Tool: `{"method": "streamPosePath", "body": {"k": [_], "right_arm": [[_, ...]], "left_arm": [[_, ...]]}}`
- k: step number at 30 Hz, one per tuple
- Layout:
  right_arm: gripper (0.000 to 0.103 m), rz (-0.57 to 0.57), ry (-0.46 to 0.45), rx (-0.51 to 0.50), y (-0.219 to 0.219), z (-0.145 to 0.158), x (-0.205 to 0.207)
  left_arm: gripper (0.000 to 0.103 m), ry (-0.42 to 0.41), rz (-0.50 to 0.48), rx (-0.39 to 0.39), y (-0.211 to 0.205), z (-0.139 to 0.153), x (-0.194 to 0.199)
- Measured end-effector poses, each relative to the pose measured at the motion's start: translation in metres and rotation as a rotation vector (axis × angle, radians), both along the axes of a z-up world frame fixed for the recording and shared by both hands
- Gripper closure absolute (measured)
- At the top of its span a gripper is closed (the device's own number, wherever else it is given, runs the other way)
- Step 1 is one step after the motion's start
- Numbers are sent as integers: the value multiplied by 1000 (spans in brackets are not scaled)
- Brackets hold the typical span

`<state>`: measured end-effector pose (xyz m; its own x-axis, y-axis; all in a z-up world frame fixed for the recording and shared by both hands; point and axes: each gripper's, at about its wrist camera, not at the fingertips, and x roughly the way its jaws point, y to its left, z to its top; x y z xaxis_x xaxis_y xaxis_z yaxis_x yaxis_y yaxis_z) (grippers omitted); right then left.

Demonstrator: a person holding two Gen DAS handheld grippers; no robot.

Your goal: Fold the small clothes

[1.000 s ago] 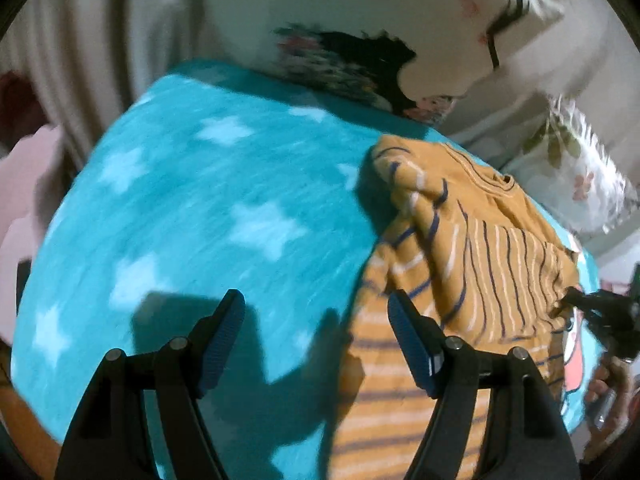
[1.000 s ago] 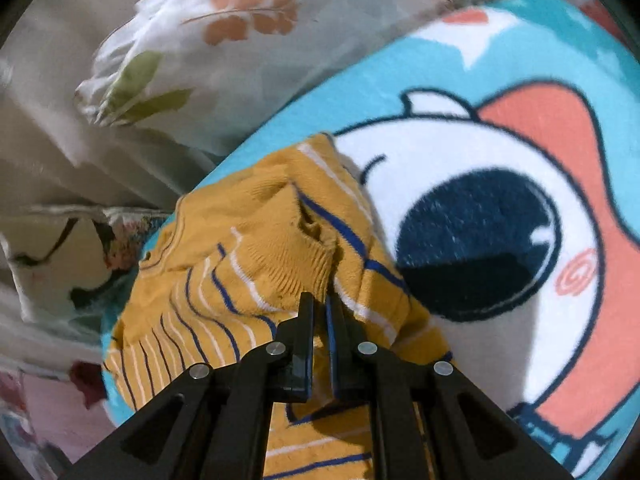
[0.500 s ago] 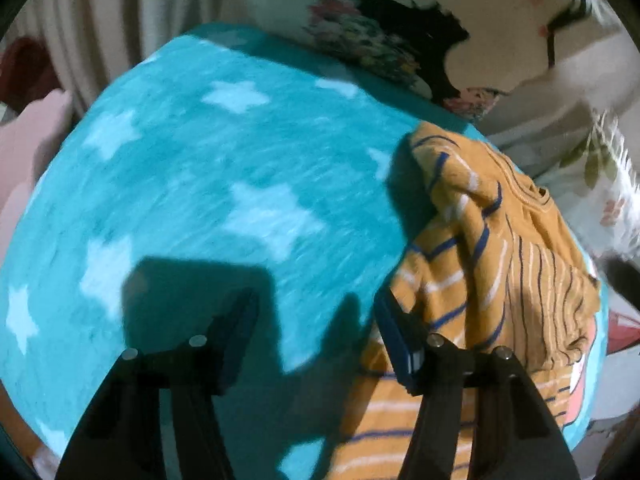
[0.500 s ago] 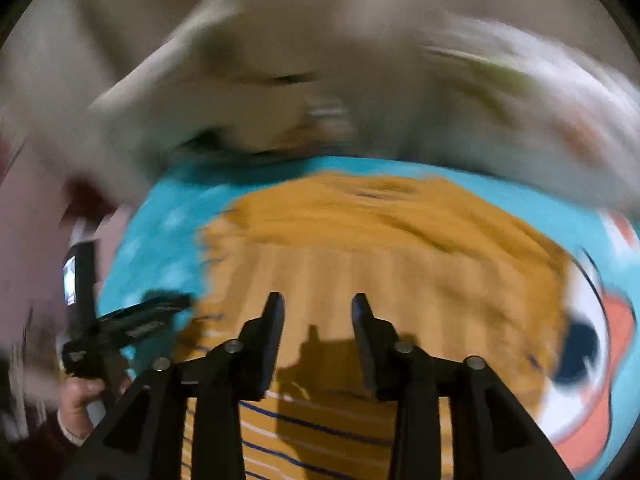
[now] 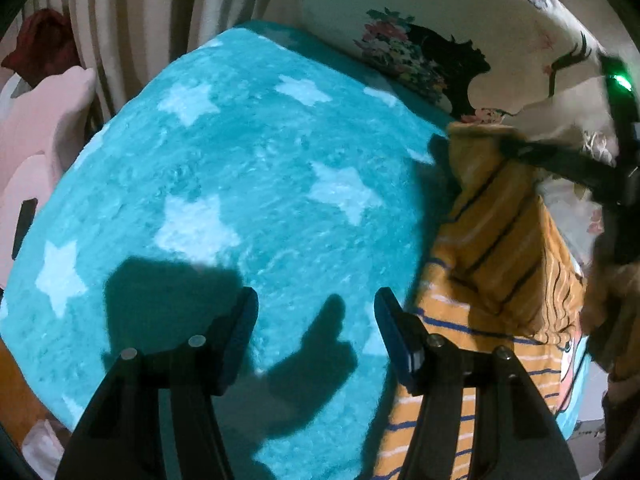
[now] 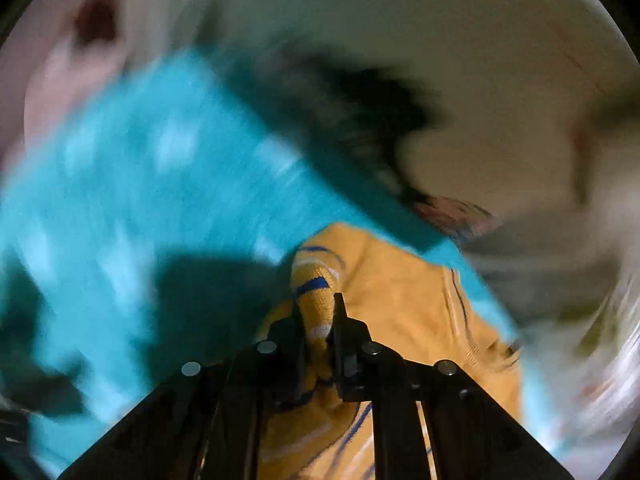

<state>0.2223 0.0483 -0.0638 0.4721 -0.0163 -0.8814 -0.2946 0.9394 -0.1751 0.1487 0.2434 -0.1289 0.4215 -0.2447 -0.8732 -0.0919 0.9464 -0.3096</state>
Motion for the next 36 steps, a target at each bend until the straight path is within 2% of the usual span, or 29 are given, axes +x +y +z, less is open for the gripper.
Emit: {"method": "streamPosePath", "body": {"k": [1,2,4,8,10,12,14,15,17,18,22,23,24,25,26,30,31,34,36], "right_arm": [[93,-97,-24,149,-30,15,5],[93,-191,-46,257,-60,23,8],[92,-340,-44,378,-110,20,12],[89,-566,73,551,-183,-22,16],[89,-624,124,616,-199,-38,12],[85,-661,116,689,-213,-40,-3],[73,-660,102,705,-221,-33,-20],[70,-660,95,694,-223,-29,-27],[70,-653,87,667,-229,-20,-47],[70,-651,84,659,-229,-16,-56],[70,-655,73,635,-235,-4,-99],[70,-665,67,624,-238,-2,-110],[69,-671,66,619,-240,0,-116],[69,-677,63,615,-241,1,-125],[69,-689,59,604,-244,2,-134],[69,-743,35,554,-260,6,-160],[69,-760,29,551,-266,8,-167],[69,-813,1,545,-284,12,-186],[69,-848,-11,530,-298,14,-199]], "left_arm": [[43,2,1,-9,2,-1,2],[43,6,3,-23,3,-2,4],[43,13,2,-46,2,-4,8],[39,23,-31,-75,-12,-7,21],[38,20,-70,-87,-27,-7,29],[37,10,-120,-94,-45,-4,37],[34,-7,-182,-110,-66,1,48],[34,-21,-208,-120,-76,3,53],[21,-57,-274,-140,-99,9,66],[19,-68,-295,-135,-109,9,74],[19,-66,-328,-14,-145,-1,106],[28,-60,-337,9,-150,-4,110],[44,-47,-359,23,-157,-7,116],[91,-12,-381,22,-161,-11,120],[92,8,-377,26,-161,-11,122],[96,-31,-273,25,-130,5,122],[101,-37,-229,46,-118,8,121],[103,-55,-107,149,-84,11,126],[103,-9,-76,101,-64,5,133]]}}
